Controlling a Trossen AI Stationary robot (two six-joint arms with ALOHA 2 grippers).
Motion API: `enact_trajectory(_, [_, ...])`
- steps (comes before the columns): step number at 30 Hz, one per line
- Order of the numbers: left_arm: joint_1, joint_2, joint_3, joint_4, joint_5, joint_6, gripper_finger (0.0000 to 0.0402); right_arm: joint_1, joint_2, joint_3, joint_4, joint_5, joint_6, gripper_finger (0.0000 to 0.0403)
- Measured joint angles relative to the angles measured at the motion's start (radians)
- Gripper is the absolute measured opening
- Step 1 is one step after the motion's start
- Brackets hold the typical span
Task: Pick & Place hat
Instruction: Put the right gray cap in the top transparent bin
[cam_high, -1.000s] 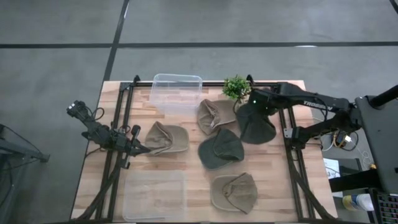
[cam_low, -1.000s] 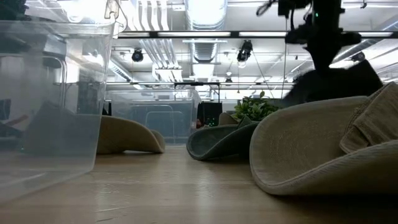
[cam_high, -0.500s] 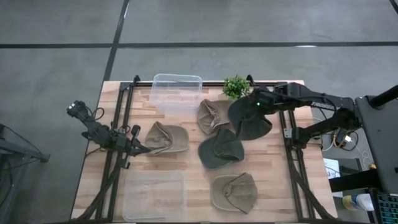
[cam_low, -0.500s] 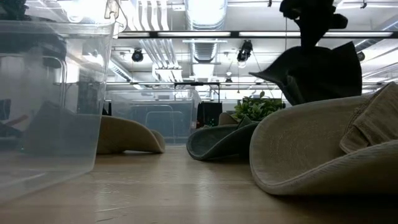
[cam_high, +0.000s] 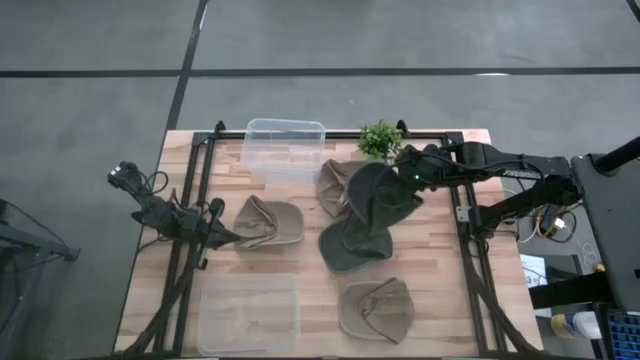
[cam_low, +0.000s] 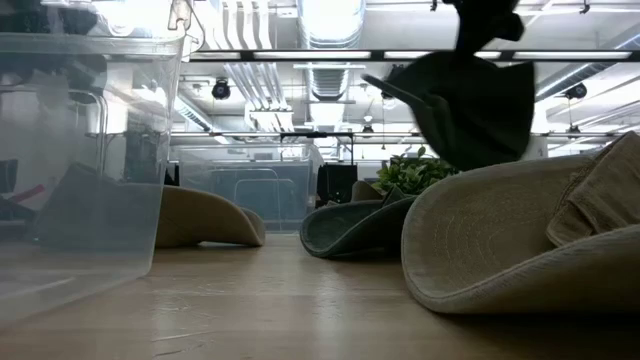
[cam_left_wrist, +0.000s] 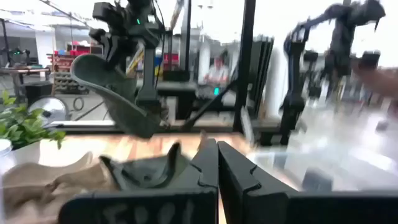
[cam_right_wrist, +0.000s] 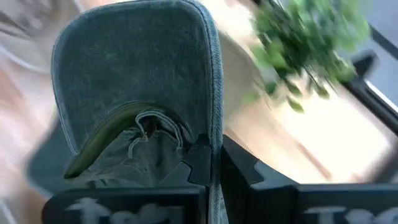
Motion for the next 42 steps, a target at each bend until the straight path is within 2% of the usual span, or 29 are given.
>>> enact_trajectory(6, [0.0, 0.004, 0.001, 0.089, -0.008, -0.206, 0.0, 0.036, 0.011, 0.0, 0.19, 0.002, -0.126, 0.0013])
enact_trajectory(10, [0.0, 0.004, 0.002, 0.112, -0.063, -0.283, 0.0, 0.052, 0.037, 0.0, 0.264, 0.055, -0.219, 0.0013])
enact_trajectory(13, [0.0, 0.004, 0.002, 0.13, -0.152, -0.39, 0.0, 0.065, 0.072, 0.0, 0.307, 0.092, -0.255, 0.0013])
enact_trajectory(17, [0.0, 0.005, 0.003, 0.139, -0.211, -0.405, 0.0001, 0.09, 0.133, 0.012, 0.348, 0.128, -0.298, 0.0013])
enact_trajectory(20, [0.0, 0.006, 0.004, 0.163, -0.218, -0.403, 0.0017, 0.107, 0.195, 0.053, 0.355, 0.139, -0.332, 0.0013])
enact_trajectory(27, [0.001, 0.006, 0.004, 0.181, -0.301, -0.468, 0.0102, 0.142, 0.337, 0.211, 0.355, 0.171, -0.405, 0.0013])
enact_trajectory(30, [0.001, 0.008, 0.008, 0.182, -0.327, -0.467, 0.0127, 0.143, 0.396, 0.292, 0.352, 0.173, -0.419, 0.0013])
enact_trajectory(35, [0.002, 0.041, 0.047, 0.184, -0.369, -0.441, 0.0143, 0.144, 0.5, 0.457, 0.306, 0.176, -0.418, 0.0013])
enact_trajectory(42, [0.002, 0.151, 0.129, 0.179, -0.415, -0.317, 0.0145, 0.143, 0.674, 0.729, 0.166, 0.175, -0.355, 0.0013])
